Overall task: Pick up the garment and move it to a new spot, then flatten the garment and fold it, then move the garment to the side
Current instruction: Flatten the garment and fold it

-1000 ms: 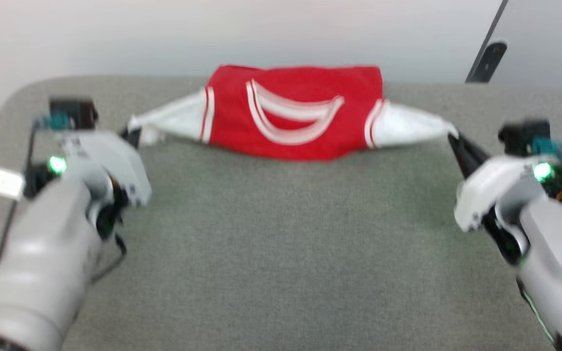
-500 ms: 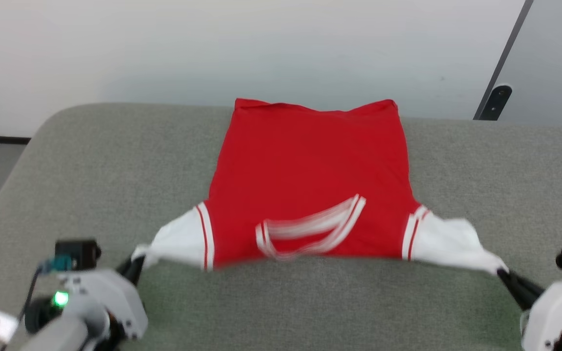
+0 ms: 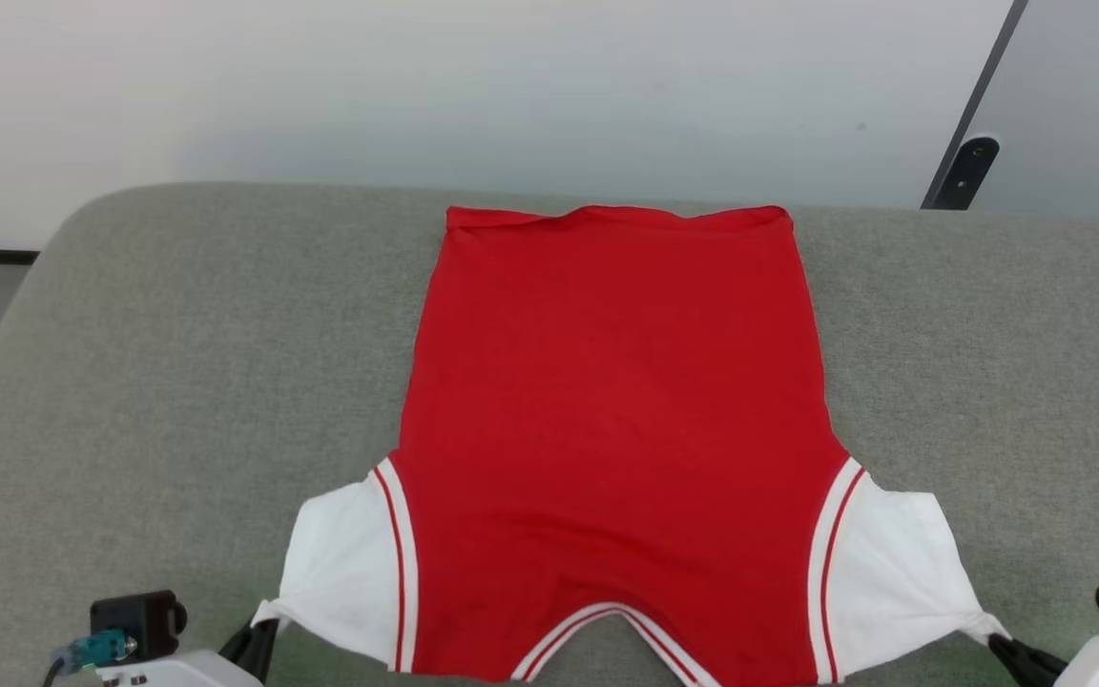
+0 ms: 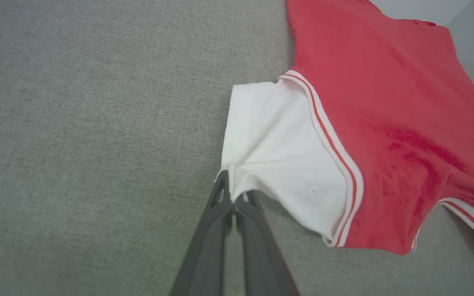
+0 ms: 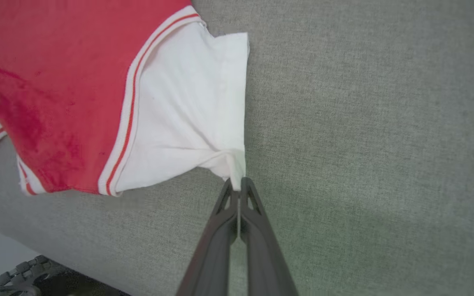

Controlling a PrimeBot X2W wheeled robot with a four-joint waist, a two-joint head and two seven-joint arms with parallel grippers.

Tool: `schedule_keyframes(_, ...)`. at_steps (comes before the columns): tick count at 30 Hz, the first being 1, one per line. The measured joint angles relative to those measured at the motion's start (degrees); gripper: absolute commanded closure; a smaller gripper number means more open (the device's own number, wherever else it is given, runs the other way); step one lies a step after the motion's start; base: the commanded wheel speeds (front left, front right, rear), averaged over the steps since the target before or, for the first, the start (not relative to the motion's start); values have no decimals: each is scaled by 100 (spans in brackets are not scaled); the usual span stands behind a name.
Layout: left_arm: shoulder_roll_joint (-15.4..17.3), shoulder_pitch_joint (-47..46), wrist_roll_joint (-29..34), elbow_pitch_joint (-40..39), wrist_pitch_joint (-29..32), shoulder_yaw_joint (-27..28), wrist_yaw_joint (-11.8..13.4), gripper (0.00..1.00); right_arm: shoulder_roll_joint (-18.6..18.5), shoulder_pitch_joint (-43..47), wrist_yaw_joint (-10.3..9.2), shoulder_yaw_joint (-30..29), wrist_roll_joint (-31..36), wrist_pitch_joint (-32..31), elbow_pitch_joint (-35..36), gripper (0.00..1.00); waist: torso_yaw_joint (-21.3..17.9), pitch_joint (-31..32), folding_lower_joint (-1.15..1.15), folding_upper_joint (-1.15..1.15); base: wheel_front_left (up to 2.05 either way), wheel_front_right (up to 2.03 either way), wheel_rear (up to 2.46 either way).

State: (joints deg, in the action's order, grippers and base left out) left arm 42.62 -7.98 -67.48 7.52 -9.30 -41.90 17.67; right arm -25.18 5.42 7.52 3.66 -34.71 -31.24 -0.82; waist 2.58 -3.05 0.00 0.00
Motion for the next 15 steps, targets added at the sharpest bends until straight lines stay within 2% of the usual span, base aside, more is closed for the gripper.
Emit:
schedule_keyframes(9, 71, 101, -60, -208, 4, 66, 149, 100, 263, 122, 0, -301, 365, -491, 263, 100, -45, -132, 0, 0, 0, 0, 0)
schedule_keyframes(14, 19, 81, -101, -216, 54, 66, 158, 100, 330, -80, 0, -240, 621, -655, -12, 100, -68, -207, 0, 0, 0, 0, 0)
schedule_keyframes(15, 8, 63, -85, -210, 68, 49, 158, 100, 367, -152, 0, -259, 682, -720, -118, 96, -72, -213, 0, 0, 0, 0, 0)
